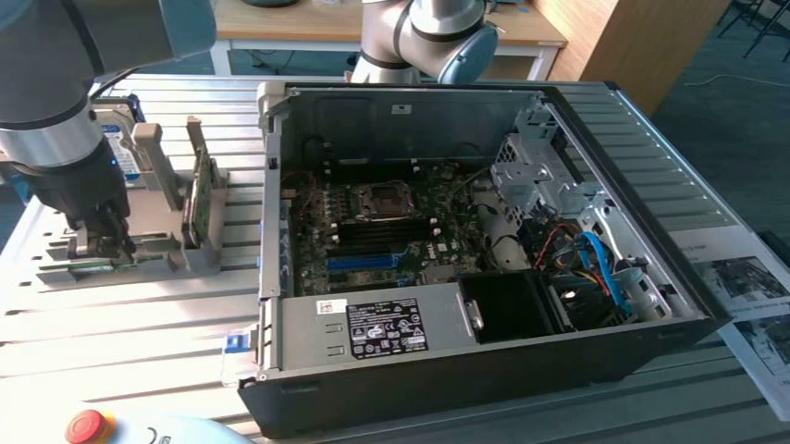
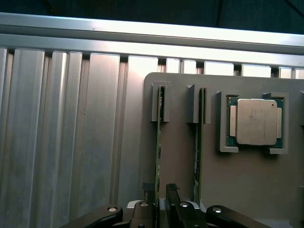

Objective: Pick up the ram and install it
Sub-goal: 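Pick up the ram and move it above insertion slot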

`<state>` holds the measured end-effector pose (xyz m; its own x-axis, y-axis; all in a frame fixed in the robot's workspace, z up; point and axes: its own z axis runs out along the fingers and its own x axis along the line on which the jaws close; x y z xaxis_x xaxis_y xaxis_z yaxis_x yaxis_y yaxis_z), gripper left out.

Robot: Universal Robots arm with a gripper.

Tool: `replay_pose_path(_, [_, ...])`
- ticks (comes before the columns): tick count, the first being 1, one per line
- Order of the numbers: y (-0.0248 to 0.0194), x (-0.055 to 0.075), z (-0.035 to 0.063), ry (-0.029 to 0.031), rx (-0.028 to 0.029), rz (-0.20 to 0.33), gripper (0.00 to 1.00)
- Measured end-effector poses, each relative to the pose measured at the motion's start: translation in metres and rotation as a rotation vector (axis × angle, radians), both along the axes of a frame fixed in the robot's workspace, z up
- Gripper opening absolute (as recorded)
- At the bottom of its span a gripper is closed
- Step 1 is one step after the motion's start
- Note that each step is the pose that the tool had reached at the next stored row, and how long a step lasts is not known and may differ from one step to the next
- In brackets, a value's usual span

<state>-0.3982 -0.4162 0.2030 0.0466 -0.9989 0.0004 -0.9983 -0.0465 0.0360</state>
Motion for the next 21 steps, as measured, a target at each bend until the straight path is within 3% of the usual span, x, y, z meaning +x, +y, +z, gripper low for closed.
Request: replay_pose_path(21, [0.0001, -0.0018, -0.0014, 0.0, 0.0, 0.008, 0.24])
